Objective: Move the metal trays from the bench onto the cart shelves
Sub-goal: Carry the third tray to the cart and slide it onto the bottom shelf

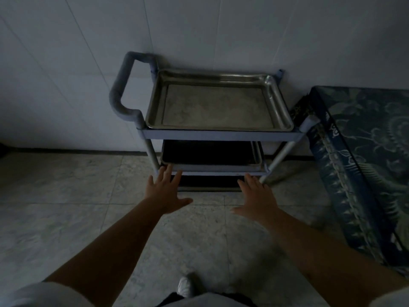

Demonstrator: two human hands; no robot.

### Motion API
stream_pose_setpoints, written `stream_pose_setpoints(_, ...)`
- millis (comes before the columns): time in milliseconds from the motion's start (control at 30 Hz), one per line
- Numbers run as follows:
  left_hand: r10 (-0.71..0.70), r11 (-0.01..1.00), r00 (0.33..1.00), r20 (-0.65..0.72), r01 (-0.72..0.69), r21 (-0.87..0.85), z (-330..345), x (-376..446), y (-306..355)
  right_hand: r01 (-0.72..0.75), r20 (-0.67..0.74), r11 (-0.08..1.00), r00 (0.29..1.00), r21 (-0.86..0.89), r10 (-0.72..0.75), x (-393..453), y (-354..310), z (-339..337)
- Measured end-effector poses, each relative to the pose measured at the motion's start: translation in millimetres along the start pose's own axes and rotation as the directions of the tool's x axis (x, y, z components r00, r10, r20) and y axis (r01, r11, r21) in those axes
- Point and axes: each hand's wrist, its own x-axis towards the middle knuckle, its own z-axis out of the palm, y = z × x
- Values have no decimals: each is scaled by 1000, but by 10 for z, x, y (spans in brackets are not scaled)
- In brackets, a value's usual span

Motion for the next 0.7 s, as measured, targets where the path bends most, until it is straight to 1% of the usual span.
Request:
stream_pose_setpoints(100, -11, 1000, 1000, -2, 11, -22, 133, 71, 117, -16, 24, 999, 1000, 33, 16, 99, 77, 53)
stream_pose_setpoints(200, -16, 999, 1000, 17, 17, -46, 356, 349, 238, -26, 75, 996, 997, 83, 20, 373, 178, 319)
stream_pose_setpoints(300, -23, 998, 1000, 16, 24, -53, 732, 827, 246, -1, 124, 999, 992, 32, -3, 814, 286, 766)
stream_pose_setpoints(333, -24, 999, 1000, 7, 24, -41, 910, 1020, 222, 12, 120, 1000, 993, 5, -13, 998, 319, 938)
stream_pose_setpoints(400, -26, 1000, 999, -25, 26, 13, 1216, 1375, 136, 30, 82, 999, 996, -35, -28, 1347, 388, 1156)
stream_pose_setpoints(467, -5, 998, 999, -32, 7, 61, 1667, 1888, 5, 57, 32, 996, 998, -65, -55, 1883, 470, 1473)
stream_pose_setpoints(567, 57, 990, 994, -89, -45, 137, 2182, 2668, -190, 120, -93, 990, 988, -72, -126, 2688, 607, 1812)
stream_pose_setpoints(633, 65, 986, 988, -138, -42, 164, 2413, 3074, -290, 136, -168, 989, 975, -63, -145, 3117, 701, 1973)
stream_pose_setpoints(700, 79, 983, 983, -165, -50, 177, 2567, 3381, -364, 140, -182, 988, 972, -71, -150, 3454, 772, 2090)
